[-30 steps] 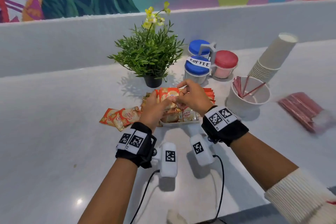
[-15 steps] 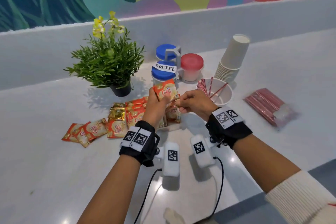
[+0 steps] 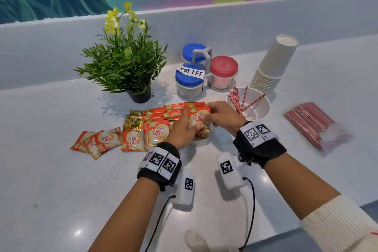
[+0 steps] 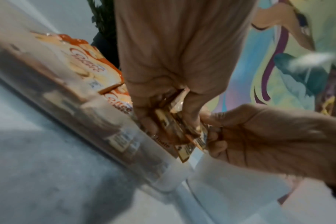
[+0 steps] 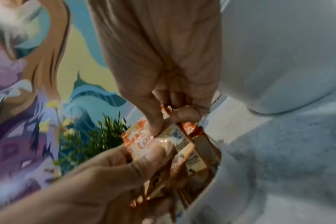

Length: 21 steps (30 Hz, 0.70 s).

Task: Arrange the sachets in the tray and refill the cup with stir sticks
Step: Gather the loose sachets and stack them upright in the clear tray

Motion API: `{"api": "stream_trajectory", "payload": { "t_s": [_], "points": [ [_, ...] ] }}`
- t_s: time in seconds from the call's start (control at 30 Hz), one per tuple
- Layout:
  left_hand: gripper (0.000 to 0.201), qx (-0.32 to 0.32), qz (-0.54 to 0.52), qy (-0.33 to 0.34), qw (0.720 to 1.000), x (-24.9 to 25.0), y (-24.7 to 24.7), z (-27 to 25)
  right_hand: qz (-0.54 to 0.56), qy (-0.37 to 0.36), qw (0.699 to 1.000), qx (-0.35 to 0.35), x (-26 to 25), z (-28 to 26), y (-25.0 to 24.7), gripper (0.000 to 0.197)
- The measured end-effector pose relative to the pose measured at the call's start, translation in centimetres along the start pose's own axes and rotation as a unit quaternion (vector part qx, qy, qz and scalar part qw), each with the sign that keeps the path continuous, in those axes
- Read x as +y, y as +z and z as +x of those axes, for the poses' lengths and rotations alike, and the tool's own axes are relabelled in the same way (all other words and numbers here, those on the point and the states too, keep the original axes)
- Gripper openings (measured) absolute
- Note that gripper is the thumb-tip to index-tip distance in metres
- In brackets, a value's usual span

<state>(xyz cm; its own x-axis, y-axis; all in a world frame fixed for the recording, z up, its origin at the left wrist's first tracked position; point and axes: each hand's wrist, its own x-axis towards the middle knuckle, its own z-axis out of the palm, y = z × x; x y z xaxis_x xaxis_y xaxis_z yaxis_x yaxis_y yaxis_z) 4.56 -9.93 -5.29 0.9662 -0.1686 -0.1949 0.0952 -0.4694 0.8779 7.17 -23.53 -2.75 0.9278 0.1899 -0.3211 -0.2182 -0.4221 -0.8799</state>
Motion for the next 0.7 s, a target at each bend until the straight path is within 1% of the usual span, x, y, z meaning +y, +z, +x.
{"api": "stream_trajectory", "payload": {
  "t_s": [0.1,0.13,0.23,0.33,0.4,0.47,0.53,0.63,0.7],
  "points": [
    [0.058,0.002,0.085,-0.013,0.996,-0.6,0.0,0.4,-0.138,-0.020,0.989,0.048,0.8,0.9,0.3,0.018],
    [0.059,0.005,0.112,-0.017,0.994,-0.8,0.0,0.5,-0.165,-0.024,0.984,0.065,1.1,1.1,0.5,0.017],
    [0.060,0.017,0.196,-0.026,0.980,-1.2,0.0,0.5,-0.195,-0.047,0.975,0.091,1.8,1.1,1.2,0.013],
    [0.052,0.024,0.262,-0.046,0.964,-1.4,0.0,0.2,-0.245,-0.055,0.966,0.062,1.9,0.6,1.6,0.021],
    [0.051,0.028,0.280,-0.060,0.958,-1.3,-0.1,0.0,-0.284,-0.053,0.957,0.036,1.9,0.4,1.7,0.030],
    [0.050,0.032,0.299,-0.073,0.951,-1.2,-0.1,-0.2,-0.314,-0.060,0.947,0.015,1.9,0.3,1.8,0.034],
    [0.051,0.029,0.318,-0.081,0.944,-1.1,-0.2,-0.3,-0.340,-0.068,0.938,0.012,1.8,0.5,1.9,0.034],
    [0.056,0.022,0.332,-0.085,0.939,-1.1,-0.5,-0.7,-0.364,-0.077,0.928,0.029,1.6,1.1,2.0,0.028],
    [0.056,0.020,0.335,-0.081,0.939,-1.2,-0.5,-1.0,-0.374,-0.089,0.922,0.038,1.3,1.3,2.2,0.026]
  ]
}}
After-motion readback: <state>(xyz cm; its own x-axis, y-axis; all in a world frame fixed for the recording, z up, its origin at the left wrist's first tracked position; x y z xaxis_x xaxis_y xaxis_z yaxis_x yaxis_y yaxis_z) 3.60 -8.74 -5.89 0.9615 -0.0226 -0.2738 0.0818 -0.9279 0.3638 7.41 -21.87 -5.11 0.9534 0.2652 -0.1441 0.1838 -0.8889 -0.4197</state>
